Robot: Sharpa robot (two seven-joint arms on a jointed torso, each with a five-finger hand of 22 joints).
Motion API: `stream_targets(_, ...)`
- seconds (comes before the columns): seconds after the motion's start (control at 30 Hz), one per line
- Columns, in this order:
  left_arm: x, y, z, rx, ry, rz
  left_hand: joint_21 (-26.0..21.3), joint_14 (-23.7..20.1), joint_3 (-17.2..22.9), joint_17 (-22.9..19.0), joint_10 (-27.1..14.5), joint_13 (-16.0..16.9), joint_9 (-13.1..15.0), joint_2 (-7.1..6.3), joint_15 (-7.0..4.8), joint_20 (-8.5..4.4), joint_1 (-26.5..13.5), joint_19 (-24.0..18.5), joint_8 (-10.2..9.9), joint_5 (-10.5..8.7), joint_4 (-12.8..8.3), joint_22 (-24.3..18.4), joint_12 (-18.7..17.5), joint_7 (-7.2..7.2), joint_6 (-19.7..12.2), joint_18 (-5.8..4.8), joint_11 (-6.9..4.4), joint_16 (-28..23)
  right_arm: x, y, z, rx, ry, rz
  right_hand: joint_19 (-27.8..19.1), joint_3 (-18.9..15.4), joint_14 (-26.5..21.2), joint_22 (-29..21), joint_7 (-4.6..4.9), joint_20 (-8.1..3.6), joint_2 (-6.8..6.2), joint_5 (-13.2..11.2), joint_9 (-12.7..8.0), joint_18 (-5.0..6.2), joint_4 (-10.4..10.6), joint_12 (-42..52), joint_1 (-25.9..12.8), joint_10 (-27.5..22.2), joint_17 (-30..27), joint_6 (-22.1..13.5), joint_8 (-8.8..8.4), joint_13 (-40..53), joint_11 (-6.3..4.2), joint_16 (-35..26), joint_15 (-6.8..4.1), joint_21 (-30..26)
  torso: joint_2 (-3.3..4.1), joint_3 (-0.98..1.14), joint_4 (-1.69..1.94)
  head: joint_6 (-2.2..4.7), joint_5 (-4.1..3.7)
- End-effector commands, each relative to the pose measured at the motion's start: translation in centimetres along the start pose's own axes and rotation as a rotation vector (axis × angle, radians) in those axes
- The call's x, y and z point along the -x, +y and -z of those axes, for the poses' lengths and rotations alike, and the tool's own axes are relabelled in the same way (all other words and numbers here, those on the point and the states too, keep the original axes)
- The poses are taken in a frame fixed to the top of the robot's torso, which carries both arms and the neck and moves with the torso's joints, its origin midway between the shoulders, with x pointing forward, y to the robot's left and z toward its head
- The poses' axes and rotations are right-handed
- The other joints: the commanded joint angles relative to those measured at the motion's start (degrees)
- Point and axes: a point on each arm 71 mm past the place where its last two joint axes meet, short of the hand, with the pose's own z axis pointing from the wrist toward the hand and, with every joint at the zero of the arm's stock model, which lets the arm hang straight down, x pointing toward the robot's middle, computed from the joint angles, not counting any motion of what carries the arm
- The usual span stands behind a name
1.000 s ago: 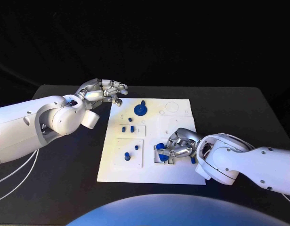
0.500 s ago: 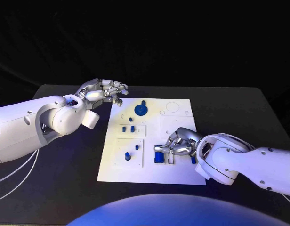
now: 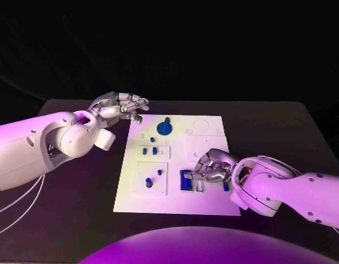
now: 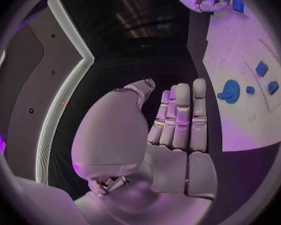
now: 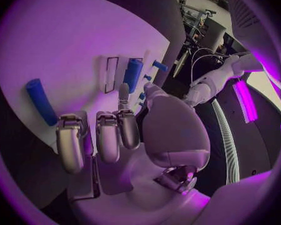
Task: Assemble the parts on the task board
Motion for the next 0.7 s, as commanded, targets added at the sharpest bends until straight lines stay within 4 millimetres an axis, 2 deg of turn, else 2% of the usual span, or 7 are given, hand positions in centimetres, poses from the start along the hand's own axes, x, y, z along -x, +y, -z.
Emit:
stream_targets(0.03, -0.2, -0.1, 0.0, -0.008, 0.011, 0.003, -0.2, -0.1, -0.2, -0.1, -0.4, 0.1, 0.1, 0.14, 0.24, 0.02, -0.4, 0.6, 0.2, -0.15, -0.1, -0.1, 0.3, 0.05, -0.4, 0.57, -0.13, -0.4, 0.3, 0.0, 0.6, 0.043, -0.013, 0.009, 6.0, 0.8, 5.7, 15.1, -0.39, -0.33, -0.4, 0.6, 0.3, -0.38, -0.1, 0.2, 1.9, 1.5, 12.8, -0.4, 0.11, 8.9, -0.56, -0.1, -0.44, 0.3, -0.02, 0.01, -0.08, 0.01, -0.12)
stream_targets(0.17, -0.1, -0.1, 0.0, -0.009, 0.008, 0.003, -0.2, -0.1, -0.2, -0.1, -0.4, 0.1, 0.1, 0.14, 0.24, 0.02, -0.4, 0.6, 0.2, -0.15, -0.1, -0.1, 0.3, 0.05, -0.4, 0.57, -0.13, -0.4, 1.7, -0.9, 1.5, 0.038, -0.059, 0.014, 6.0, 1.2, 5.7, 15.1, -0.27, -0.34, -0.97, 1.0, 0.4, -0.38, -0.1, 0.2, 3.0, 1.5, 13.0, -0.9, -0.2, 8.9, -0.49, 0.0, -0.41, 0.3, -0.09, 0.0, -0.16, 0.01, -0.4)
stream_targets(0.43, 0.0, -0.1, 0.1, -0.01, 0.003, 0.002, -0.3, -0.1, -0.2, -0.1, -0.5, 0.1, 0.1, 0.17, 0.24, 0.02, -0.4, 0.6, 0.3, -0.13, -0.2, -0.1, 0.3, 0.05, -0.4, 0.58, -0.13, -0.4, 5.2, -3.7, 3.5, -0.013, -0.16, 0.088, 6.0, 1.3, 5.7, 15.1, 0.45, -0.05, -2.42, 0.6, 0.1, -0.38, 0.3, -0.4, 4.0, 1.1, 13.0, -2.4, -1.42, 8.5, 0.09, 0.0, 0.03, 0.3, -0.08, -0.06, -0.13, 0.01, -1.49)
stream_targets(0.53, 0.0, -0.1, 0.1, -0.01, 0.003, 0.001, -0.3, -0.1, -0.2, -0.1, -0.5, 0.1, 0.1, 0.17, 0.24, 0.02, -0.4, 0.6, 0.3, -0.13, -0.2, -0.1, 0.3, 0.05, -0.4, 0.58, -0.13, -0.4, 5.6, -4.6, 4.0, -0.041, -0.167, 0.11, 6.0, 0.5, 5.8, 15.1, 1.65, 0.59, -3.17, 0.1, -0.6, -0.38, 0.9, -1.8, 3.9, 0.0, 13.4, -5.2, -3.46, 7.4, 1.13, 0.1, 0.88, 0.3, -0.09, -0.01, -0.31, 0.01, -1.73)
stream_targets(0.6, 0.0, -0.1, 0.1, -0.011, 0.002, 0.001, -0.3, -0.1, -0.2, -0.1, -0.5, 0.1, 0.1, 0.17, 0.24, 0.02, -0.4, 0.6, 0.3, -0.13, -0.2, -0.1, 0.3, 0.05, -0.4, 0.58, -0.13, -0.4, 5.5, -5.1, 4.4, -0.053, -0.171, 0.128, 6.0, 0.4, 5.8, 15.1, 1.68, 0.62, -3.17, 0.1, -0.6, -0.38, 0.9, -1.8, 3.9, 0.0, 13.5, -5.2, -3.5, 7.4, 1.17, 0.2, 0.92, 0.3, -0.08, -0.01, -0.43, 0.01, -1.97)
stream_targets(0.7, 0.0, -0.1, 0.1, -0.011, 0.003, 0.001, -0.3, -0.1, -0.2, -0.1, -0.5, 0.1, 0.1, 0.17, 0.24, 0.02, -0.4, 0.6, 0.3, -0.13, -0.2, -0.1, 0.3, 0.05, -0.4, 0.58, -0.13, -0.4, 5.2, -5.6, 4.8, -0.065, -0.176, 0.157, 6.0, 0.4, 5.8, 15.1, 1.65, 0.78, -3.0, 0.1, -0.6, -0.38, 0.9, -1.8, 4.3, 0.0, 13.4, -4.7, -3.34, 7.4, 1.21, 0.2, 1.03, 0.3, -0.14, 0.04, -0.6, 0.01, -1.93)
